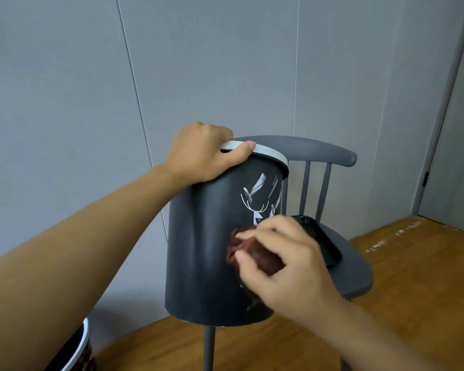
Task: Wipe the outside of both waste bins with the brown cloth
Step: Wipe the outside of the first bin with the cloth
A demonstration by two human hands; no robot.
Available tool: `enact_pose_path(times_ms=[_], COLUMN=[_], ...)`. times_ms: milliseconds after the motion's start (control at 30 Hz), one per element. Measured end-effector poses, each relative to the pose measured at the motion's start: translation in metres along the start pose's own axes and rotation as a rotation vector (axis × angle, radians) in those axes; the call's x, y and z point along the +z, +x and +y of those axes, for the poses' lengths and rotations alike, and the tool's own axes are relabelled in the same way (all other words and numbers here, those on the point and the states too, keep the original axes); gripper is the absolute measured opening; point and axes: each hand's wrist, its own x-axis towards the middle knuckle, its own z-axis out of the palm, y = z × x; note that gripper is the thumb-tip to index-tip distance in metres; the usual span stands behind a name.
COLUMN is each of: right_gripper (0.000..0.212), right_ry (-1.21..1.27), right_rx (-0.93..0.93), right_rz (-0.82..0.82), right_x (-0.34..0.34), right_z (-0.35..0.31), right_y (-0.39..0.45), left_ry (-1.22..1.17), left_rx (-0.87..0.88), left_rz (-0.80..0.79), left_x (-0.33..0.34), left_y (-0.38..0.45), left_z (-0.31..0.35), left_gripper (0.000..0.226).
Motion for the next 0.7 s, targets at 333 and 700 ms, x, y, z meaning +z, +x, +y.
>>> enact_pose_path(times_ms=[333, 700], right_gripper=[0.018, 0.050], right_ry=[-0.081, -0.283], right_rx=[0.221, 0.170], right_rz=[0.267, 0.002], right_x=[-0.044, -0.031], right_z=[0.034, 0.039], right_y=[0.049, 0.049], left_ry=[-0.136, -0.120], left_rx=[-0.023, -0.064], left_rz=[0.095, 0.079], left_x=[0.018, 0.020], left_y=[-0.007, -0.006], left_z=[0.014, 0.017], left_gripper=[0.063, 0.061])
